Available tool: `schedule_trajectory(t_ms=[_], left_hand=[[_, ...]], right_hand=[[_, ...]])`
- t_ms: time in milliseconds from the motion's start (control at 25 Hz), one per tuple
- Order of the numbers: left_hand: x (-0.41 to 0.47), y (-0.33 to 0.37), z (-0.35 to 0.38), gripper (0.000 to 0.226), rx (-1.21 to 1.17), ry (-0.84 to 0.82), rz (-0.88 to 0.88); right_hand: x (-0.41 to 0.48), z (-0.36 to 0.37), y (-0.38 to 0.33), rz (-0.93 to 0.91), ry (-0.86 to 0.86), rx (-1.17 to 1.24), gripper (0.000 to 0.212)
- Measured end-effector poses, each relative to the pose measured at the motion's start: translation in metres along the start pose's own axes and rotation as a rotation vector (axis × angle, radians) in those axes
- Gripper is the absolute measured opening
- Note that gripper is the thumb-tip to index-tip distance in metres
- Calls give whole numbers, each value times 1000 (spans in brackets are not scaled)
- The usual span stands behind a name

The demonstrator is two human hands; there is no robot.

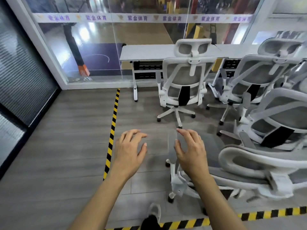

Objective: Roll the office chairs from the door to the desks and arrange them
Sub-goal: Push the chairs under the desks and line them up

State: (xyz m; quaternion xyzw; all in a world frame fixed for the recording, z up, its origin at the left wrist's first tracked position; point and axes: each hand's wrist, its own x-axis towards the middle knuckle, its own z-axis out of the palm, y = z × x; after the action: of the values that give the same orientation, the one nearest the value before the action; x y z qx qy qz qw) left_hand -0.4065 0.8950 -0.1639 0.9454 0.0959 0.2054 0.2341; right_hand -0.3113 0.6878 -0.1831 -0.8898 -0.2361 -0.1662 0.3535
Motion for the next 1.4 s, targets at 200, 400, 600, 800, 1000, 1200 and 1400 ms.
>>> schedule_trajectory(t_ms=[200,400,600,800,1000,1200,1400], left_hand=[[109,-62,13,31,42,-50,14],[242,-102,22,35,65,-78,43],[349,-128,48,33,34,-103,78],[476,-148,95,25,-20,-145,130],[601,-170,129,24,-47,-145,191],[689,-155,172,26,-102,-225,261],[746,-138,220,26,-94,-247,283]], right_hand=[[97,77,12,68,33,54,38],[215,132,34,101,73,82,36],[319,163,60,133,82,54,36],[424,196,107,220,99,-10,35],[532,221,137,227,167,-40,33],[588,217,180,357,205,-96,36],[635,209,251,397,196,-94,38]])
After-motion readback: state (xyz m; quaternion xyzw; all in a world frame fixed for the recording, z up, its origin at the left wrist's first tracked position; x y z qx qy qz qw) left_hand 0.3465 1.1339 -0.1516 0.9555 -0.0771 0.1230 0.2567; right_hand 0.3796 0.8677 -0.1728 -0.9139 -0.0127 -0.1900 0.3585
